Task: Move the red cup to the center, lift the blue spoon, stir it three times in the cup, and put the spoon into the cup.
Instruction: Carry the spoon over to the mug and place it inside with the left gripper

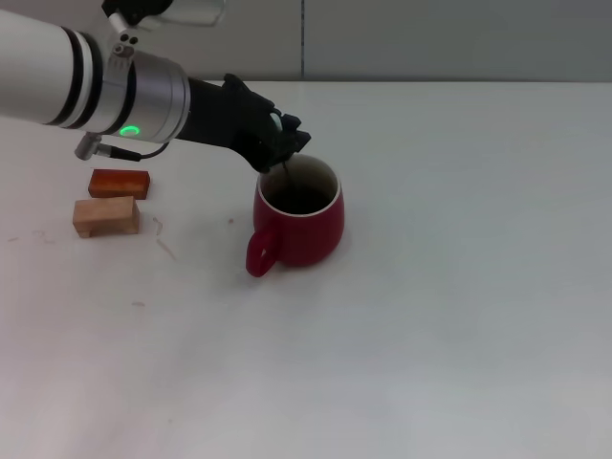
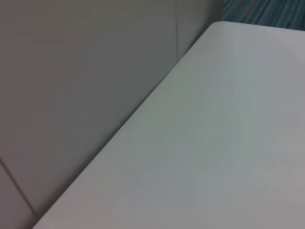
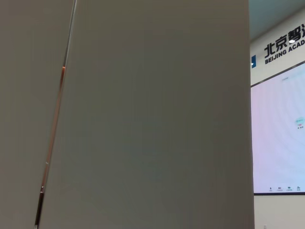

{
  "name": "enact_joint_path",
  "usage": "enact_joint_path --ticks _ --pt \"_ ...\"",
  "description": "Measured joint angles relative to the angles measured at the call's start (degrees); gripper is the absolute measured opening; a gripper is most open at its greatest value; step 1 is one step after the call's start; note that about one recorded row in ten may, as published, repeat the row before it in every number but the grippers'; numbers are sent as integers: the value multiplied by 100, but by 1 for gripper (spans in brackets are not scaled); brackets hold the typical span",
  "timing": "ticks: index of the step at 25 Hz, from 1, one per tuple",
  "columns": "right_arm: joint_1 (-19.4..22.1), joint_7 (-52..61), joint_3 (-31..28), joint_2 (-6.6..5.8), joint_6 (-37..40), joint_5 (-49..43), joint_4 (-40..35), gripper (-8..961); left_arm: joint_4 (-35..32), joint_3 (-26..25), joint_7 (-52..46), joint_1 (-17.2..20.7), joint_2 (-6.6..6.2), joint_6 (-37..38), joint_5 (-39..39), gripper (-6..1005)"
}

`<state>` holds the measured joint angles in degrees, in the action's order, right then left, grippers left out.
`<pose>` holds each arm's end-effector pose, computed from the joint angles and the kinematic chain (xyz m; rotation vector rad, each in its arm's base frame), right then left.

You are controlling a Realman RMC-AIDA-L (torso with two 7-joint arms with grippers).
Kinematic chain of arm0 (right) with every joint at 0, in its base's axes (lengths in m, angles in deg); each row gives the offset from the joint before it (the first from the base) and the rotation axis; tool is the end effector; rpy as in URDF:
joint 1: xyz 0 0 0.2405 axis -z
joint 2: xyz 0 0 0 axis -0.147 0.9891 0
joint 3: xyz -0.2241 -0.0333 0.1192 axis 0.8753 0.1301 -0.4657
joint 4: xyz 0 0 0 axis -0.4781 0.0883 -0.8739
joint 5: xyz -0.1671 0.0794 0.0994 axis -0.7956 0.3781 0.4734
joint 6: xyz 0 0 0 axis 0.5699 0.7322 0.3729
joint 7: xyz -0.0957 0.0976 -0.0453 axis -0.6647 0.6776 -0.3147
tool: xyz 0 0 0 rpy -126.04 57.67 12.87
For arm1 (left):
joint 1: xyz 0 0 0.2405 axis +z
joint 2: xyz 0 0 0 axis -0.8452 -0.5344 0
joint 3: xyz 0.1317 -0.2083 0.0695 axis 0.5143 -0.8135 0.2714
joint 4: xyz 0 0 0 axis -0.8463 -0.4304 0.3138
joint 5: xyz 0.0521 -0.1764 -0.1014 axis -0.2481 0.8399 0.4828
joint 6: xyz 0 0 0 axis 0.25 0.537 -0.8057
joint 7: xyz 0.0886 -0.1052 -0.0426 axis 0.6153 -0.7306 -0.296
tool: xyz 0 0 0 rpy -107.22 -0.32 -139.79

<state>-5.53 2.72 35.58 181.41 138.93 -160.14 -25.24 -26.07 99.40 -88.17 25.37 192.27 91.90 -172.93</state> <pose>0.3949 0.2352 0.0710 -1.0267 0.3851 0.5184 -0.1477 0.3843 -0.0099 -2.6925 -0.3891 -0.0424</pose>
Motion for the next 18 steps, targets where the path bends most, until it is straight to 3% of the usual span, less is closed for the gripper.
enact_joint_path --ticks 11,18 --pt "0 0 9 0 -1 1 0 609 -468 -500 -35 134 -8 991 -285 172" --pt "-10 0 16 0 -1 1 0 610 -471 -532 43 156 13 1295 -112 172"
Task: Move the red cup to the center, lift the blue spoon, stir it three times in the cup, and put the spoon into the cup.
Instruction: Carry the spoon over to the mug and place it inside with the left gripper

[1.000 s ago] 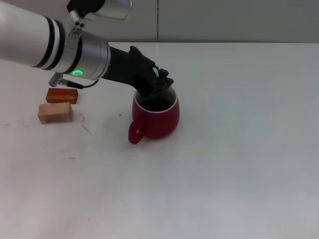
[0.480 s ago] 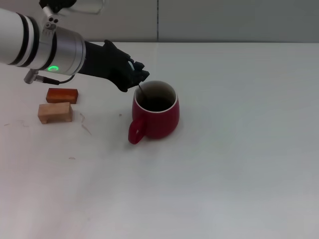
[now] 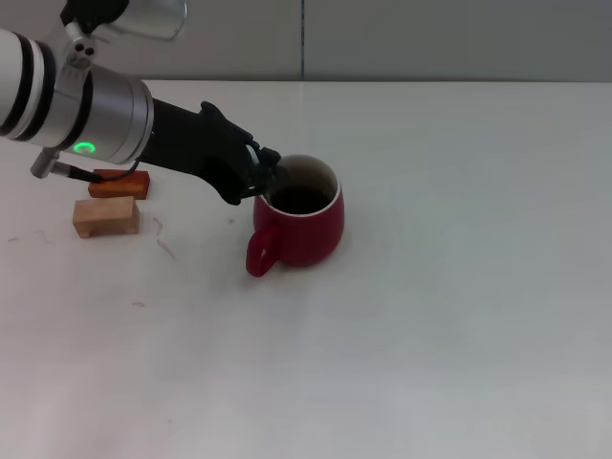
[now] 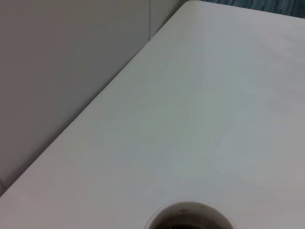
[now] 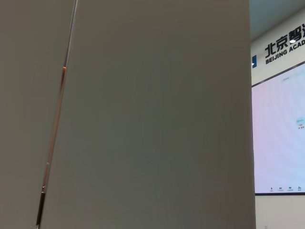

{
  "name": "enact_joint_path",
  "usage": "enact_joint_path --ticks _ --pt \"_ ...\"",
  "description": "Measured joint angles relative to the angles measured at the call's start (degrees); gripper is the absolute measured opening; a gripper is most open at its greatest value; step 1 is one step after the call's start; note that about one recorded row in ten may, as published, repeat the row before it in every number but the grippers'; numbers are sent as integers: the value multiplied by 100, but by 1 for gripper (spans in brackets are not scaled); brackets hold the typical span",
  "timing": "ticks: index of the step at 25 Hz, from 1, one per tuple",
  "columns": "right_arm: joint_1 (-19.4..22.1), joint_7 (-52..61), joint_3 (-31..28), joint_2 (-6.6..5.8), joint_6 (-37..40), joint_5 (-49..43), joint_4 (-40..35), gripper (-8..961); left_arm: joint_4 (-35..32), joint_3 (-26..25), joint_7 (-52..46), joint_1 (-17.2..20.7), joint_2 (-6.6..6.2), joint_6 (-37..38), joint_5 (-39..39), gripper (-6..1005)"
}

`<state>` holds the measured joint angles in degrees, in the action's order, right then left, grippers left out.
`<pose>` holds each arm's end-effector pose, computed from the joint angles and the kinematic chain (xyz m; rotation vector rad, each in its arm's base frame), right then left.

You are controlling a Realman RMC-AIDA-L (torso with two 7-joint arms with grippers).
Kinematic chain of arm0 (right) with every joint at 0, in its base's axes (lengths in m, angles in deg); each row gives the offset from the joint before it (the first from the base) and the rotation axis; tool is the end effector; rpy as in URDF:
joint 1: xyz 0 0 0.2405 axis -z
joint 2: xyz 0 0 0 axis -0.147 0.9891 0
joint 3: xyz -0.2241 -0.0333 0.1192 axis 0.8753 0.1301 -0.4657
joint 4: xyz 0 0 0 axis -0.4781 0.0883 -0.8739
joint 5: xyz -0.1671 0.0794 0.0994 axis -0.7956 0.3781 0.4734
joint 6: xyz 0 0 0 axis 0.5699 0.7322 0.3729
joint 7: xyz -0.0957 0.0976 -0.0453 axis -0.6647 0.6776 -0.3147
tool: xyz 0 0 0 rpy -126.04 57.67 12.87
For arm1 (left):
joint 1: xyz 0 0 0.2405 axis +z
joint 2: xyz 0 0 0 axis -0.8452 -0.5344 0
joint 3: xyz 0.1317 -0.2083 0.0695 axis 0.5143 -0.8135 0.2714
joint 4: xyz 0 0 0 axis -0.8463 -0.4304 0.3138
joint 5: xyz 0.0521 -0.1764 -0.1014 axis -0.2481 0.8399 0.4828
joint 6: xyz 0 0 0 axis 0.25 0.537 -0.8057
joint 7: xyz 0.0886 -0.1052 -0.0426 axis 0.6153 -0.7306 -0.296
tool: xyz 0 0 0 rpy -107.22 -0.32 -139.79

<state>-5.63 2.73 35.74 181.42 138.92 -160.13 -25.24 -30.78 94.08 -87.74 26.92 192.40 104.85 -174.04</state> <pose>0.3943 0.2361 0.0706 -1.0298 0.3842 0.5207 -0.1552 0.3632 0.0091 -2.7888 -0.4270 0.0128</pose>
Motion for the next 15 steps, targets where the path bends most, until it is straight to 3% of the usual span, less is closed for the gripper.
enact_joint_path --ticks 6,15 --pt "-12 0 66 0 0 0 0 608 229 -9 332 90 4 -89 569 170" --pt "-8 2 64 0 0 -2 0 593 441 -48 383 98 -14 -141 668 212"
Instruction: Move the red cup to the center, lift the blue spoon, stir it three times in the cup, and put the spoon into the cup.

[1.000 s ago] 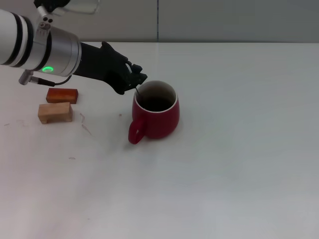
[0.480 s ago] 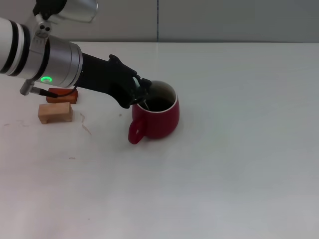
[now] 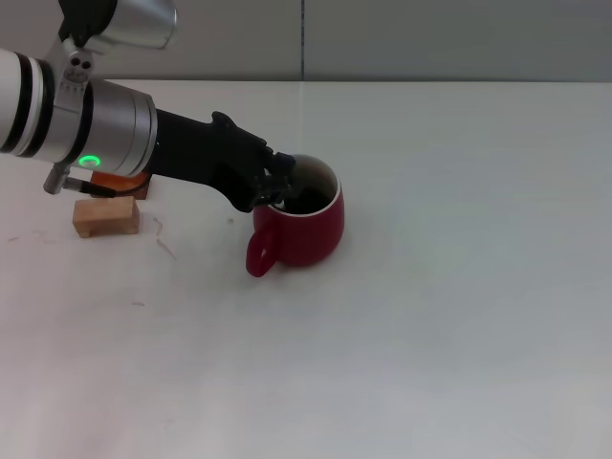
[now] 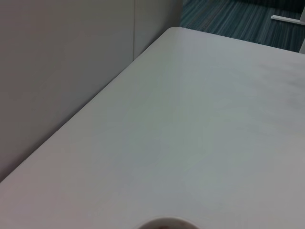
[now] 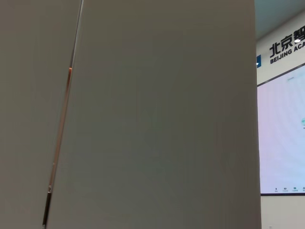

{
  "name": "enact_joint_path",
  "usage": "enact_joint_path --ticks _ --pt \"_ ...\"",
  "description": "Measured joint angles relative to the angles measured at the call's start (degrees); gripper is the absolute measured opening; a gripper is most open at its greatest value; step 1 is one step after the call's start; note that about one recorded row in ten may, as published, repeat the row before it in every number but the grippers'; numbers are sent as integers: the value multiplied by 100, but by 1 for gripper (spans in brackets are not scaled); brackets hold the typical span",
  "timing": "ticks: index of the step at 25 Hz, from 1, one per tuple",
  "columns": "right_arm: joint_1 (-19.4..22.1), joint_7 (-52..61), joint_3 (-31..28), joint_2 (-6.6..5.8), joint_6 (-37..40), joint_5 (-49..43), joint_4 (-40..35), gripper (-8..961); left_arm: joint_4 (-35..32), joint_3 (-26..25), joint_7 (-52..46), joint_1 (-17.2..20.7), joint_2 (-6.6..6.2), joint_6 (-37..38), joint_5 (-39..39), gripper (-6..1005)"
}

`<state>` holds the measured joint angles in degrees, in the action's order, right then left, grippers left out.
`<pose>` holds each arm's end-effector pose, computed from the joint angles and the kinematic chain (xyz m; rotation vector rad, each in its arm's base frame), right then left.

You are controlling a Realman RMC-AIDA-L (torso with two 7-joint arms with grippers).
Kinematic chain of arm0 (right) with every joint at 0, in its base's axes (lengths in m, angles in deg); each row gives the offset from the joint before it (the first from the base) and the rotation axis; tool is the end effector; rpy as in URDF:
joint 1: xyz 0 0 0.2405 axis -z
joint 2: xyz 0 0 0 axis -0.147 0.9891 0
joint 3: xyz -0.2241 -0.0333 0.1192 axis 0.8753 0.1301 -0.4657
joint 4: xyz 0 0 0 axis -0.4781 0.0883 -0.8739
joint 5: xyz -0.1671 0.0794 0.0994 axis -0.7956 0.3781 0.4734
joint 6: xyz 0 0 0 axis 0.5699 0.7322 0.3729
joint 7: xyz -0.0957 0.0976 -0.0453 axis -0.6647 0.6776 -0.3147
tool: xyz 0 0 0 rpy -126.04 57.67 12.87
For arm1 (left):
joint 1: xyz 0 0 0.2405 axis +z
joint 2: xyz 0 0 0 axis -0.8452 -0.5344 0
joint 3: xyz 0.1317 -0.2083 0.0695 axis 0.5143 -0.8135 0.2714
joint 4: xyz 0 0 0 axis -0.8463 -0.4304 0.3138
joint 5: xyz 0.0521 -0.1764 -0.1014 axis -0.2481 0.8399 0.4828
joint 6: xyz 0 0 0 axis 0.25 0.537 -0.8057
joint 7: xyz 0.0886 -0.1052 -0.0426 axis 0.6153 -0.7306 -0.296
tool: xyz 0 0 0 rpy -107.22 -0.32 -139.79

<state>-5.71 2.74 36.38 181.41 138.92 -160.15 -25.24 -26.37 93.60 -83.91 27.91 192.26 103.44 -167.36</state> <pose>0.3930 0.2372 0.0694 -1.0414 0.3813 0.5243 -0.1619 0.3599 0.0015 -2.8259 -0.4667 -0.1197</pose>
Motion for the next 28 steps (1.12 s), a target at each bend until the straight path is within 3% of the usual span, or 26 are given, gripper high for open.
enact_joint_path --ticks 5,11,15,17,20,23,28 --pt "1 0 -1 0 1 -3 0 586 96 -62 -23 -18 -1 15 6 255" --pt "1 -1 -1 0 3 -7 0 586 76 -344 -15 33 3 60 236 429" --pt "8 -2 -6 -7 6 -8 -1 586 87 -1033 280 176 -3 140 1100 497" --pt "16 -2 -21 -8 9 1 0 586 262 -1543 653 319 -2 155 1932 530" --pt "25 -15 -38 -9 20 18 -2 586 955 -2239 1491 533 2 147 3394 563" --pt "27 -29 -53 -12 26 27 -25 586 2079 -2890 2425 608 -7 157 4728 561" --pt "-41 -35 -193 -37 28 58 -106 586 3753 -3784 4363 592 29 171 6242 557"
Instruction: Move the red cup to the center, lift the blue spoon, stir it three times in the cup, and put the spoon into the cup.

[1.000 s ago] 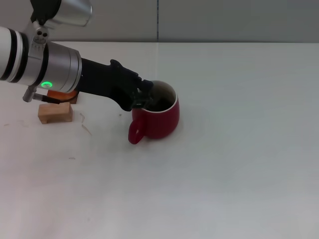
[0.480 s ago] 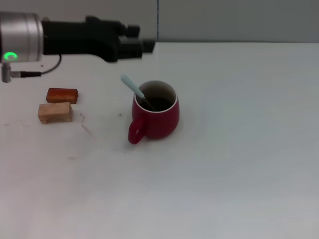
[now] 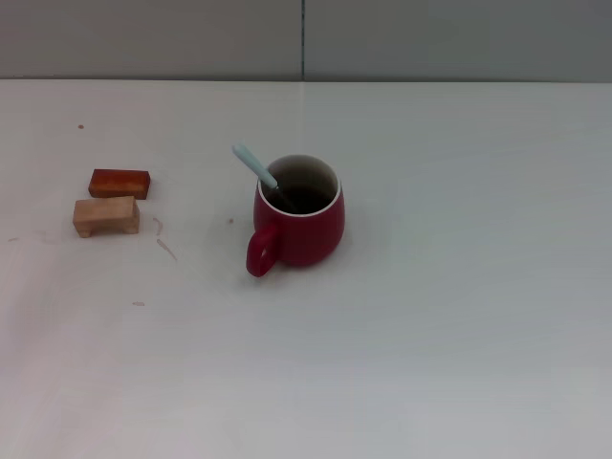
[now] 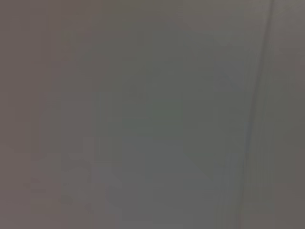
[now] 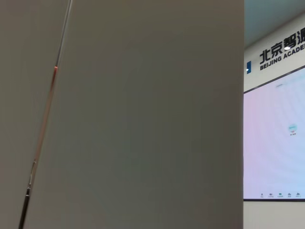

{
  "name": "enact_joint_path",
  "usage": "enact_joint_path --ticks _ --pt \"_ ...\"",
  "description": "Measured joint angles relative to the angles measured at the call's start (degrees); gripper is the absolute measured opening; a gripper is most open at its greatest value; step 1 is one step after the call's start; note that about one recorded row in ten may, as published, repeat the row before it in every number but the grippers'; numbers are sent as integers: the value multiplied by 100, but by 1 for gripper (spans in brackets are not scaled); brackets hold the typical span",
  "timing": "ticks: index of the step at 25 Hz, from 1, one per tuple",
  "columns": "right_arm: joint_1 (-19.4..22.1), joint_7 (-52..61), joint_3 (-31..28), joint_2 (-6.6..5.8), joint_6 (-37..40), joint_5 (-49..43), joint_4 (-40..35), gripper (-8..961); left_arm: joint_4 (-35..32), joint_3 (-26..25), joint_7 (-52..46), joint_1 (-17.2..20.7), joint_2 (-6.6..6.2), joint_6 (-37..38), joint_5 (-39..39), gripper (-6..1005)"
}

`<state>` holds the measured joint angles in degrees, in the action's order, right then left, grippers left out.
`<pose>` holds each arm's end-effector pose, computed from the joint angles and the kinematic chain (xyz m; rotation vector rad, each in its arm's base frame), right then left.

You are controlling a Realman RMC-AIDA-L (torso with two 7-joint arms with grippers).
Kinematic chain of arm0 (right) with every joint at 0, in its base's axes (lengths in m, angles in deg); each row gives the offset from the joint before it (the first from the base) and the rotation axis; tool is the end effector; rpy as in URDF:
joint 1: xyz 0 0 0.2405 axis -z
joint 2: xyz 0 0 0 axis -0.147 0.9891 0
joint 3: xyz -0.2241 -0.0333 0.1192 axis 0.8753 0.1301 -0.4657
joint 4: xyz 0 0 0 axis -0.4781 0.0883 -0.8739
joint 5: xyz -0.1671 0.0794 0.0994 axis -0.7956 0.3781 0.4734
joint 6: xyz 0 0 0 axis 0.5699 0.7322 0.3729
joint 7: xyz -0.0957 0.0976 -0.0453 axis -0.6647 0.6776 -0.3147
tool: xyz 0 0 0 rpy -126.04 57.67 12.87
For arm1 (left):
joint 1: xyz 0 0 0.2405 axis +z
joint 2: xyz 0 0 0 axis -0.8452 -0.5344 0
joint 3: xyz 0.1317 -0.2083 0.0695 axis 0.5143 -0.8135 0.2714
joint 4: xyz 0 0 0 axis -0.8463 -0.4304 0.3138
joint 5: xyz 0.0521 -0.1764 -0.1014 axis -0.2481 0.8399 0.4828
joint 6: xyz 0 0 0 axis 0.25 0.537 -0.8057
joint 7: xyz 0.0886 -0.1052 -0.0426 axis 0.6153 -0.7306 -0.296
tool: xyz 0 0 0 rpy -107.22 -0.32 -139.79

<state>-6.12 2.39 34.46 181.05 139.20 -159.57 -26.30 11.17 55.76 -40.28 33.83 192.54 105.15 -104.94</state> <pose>0.3980 0.2356 0.0794 -1.0030 0.3673 0.4974 -0.2735 0.3562 0.1245 -1.6898 -0.5527 -1.4090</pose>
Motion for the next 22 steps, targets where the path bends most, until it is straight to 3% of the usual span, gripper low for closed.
enact_joint_path --ticks 5,10,15,22 --pt "-189 -2 -545 -15 0 6 -224 586 1502 -136 2726 -56 16 25 1716 555" --pt "-387 11 -989 -74 0 6 -395 586 2342 -146 4760 -192 28 12 2261 555" --pt "-549 29 -1239 -166 19 6 -392 586 2958 -221 5875 -304 31 -185 2368 555" --pt "-834 47 -1348 -344 -25 6 -370 586 3189 -288 6118 -382 35 -853 2425 555"
